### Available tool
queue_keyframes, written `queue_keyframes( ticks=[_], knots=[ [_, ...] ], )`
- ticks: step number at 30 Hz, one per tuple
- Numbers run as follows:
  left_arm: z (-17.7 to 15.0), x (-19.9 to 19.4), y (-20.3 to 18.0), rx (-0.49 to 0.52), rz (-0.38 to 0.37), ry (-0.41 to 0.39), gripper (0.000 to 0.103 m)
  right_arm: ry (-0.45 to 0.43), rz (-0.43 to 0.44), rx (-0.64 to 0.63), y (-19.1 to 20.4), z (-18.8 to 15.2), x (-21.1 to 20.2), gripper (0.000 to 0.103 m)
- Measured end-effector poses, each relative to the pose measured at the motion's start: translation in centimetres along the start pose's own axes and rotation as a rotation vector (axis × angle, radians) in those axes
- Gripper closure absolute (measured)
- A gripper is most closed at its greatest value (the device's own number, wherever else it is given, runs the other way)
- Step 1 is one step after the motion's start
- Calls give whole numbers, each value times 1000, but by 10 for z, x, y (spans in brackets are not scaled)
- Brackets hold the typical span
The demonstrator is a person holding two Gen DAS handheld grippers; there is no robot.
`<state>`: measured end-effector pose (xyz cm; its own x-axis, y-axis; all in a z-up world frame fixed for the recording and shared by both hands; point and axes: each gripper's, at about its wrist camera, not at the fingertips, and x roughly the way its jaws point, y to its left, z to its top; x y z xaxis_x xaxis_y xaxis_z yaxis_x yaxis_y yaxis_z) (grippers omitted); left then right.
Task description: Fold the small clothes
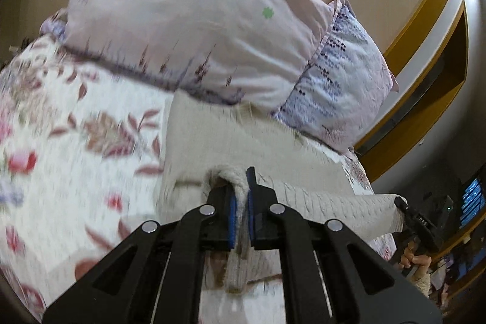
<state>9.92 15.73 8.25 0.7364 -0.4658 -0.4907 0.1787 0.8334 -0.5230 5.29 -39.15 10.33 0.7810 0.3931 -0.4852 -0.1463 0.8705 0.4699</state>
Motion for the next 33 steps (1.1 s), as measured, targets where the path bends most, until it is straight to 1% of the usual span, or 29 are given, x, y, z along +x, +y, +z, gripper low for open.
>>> queue_keyframes(
  ticks=[5,9,13,19,22,23,24,25,26,27,31,32,33],
  knots=[
    [32,29,-3,20,22,-12,97,-6,26,94,-18,24,33,96],
    [49,64,8,-12,41,15,97,32,13,150,-34,34,72,96],
    [49,100,27,-58,70,70,97,101,-32,195,-54,28,110,96],
    [40,129,51,-130,71,143,97,187,-81,245,-77,13,143,96],
    [36,136,56,-155,56,168,96,219,-73,270,-80,11,146,95],
    [35,136,58,-172,42,171,95,223,-67,276,-80,12,144,92],
    [34,135,59,-191,27,171,90,233,-55,281,-79,12,141,89],
    [33,134,60,-207,7,176,86,236,-51,281,-78,12,137,83],
    [31,133,61,-226,-16,181,80,236,-48,279,-76,13,134,79],
    [29,131,61,-238,-29,186,78,240,-40,269,-73,12,129,79],
    [19,129,56,-233,-44,215,78,255,-20,216,-60,8,115,80],
    [17,130,55,-231,-48,224,80,254,-23,199,-56,8,114,88],
    [16,130,53,-228,-51,229,88,245,-28,181,-53,10,112,93]
  ],
)
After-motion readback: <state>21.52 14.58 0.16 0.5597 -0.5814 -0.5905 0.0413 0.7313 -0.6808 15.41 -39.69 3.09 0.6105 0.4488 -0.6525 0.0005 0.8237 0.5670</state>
